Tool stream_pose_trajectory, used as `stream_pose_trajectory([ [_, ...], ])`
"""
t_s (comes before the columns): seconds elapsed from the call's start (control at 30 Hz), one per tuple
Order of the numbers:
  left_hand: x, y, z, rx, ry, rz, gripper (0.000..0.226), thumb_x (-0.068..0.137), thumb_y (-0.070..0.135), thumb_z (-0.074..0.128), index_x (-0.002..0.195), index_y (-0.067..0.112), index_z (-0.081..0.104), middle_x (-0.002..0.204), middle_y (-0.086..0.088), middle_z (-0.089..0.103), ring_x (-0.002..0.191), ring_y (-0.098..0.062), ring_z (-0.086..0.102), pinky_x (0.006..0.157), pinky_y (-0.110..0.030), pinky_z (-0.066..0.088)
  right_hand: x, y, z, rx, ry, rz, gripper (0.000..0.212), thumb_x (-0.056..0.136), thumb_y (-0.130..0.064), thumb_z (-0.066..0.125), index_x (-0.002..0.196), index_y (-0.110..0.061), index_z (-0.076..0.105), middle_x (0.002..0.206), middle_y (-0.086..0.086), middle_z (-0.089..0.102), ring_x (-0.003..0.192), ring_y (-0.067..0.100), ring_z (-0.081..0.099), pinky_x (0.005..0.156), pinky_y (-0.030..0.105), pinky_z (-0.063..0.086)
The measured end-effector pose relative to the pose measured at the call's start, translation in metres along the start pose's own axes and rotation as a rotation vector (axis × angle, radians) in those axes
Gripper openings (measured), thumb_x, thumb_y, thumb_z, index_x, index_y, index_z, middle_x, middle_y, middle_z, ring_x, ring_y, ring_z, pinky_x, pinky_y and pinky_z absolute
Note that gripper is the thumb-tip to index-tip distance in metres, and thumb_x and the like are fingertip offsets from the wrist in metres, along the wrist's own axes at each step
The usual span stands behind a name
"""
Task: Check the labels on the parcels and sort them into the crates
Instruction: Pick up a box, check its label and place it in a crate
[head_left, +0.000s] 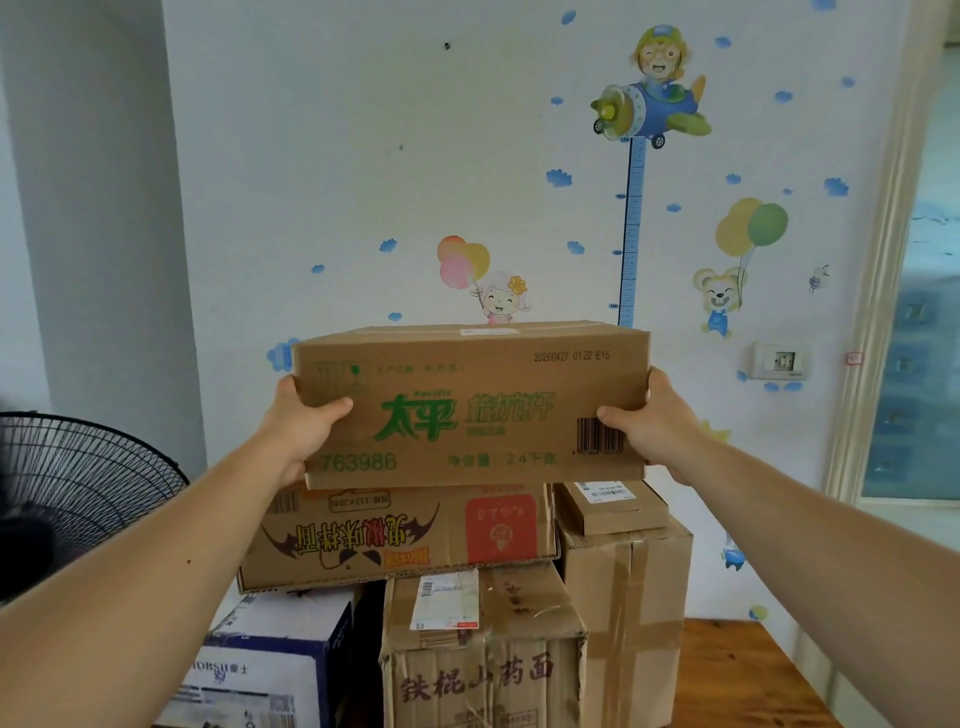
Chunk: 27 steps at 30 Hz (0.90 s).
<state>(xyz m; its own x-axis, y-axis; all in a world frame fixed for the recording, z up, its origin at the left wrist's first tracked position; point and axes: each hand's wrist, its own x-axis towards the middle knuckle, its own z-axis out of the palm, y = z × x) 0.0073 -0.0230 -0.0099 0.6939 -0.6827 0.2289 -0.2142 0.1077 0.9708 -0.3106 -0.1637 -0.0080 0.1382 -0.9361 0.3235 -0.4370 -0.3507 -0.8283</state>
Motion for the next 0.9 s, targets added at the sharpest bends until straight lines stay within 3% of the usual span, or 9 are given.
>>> stream_pose_trajectory([
  [0.23,-0.010,0.001,-0.009,-0.007,-0.014,0.006,0.058,0.095,0.015,0.061,0.145,0.013,0.030,0.140,-0.009,0.049,0.127,-0.032,0.047,0.089,-0.046,0.042,-0.014,-0.004,-0.002,-0.023,0.009,-0.019,0.060,0.092,-0.029,0.067,0.141,-0.022,0.033,0.126,0.003,0.055,0.100,0.023,0.052,0.083,0.039,0.046],
  [0.37,-0.012,0.002,-0.018,-0.040,-0.032,-0.001,0.056,0.094,0.017,0.063,0.141,0.017,0.033,0.132,-0.004,0.052,0.125,-0.032,0.050,0.100,-0.060,0.044,-0.021,-0.007,-0.001,-0.016,0.014,-0.028,0.058,0.093,-0.028,0.066,0.140,-0.022,0.034,0.121,0.001,0.055,0.100,0.023,0.053,0.082,0.038,0.045],
  [0.53,-0.011,0.000,-0.025,-0.040,-0.038,0.037,0.057,0.094,0.016,0.063,0.142,0.015,0.031,0.138,-0.009,0.050,0.126,-0.033,0.050,0.104,-0.057,0.042,-0.034,-0.009,0.002,0.004,0.043,-0.028,0.054,0.093,-0.028,0.066,0.137,-0.022,0.035,0.116,0.000,0.055,0.099,0.023,0.053,0.081,0.038,0.044],
  [0.9,-0.054,0.011,-0.017,-0.051,-0.022,0.107,0.053,0.093,0.022,0.065,0.137,0.021,0.034,0.121,0.001,0.055,0.119,-0.031,0.055,0.100,-0.058,0.045,-0.066,-0.001,-0.035,0.043,0.116,-0.075,0.060,0.092,-0.026,0.067,0.141,-0.023,0.033,0.114,-0.004,0.053,0.101,0.022,0.052,0.082,0.039,0.044],
])
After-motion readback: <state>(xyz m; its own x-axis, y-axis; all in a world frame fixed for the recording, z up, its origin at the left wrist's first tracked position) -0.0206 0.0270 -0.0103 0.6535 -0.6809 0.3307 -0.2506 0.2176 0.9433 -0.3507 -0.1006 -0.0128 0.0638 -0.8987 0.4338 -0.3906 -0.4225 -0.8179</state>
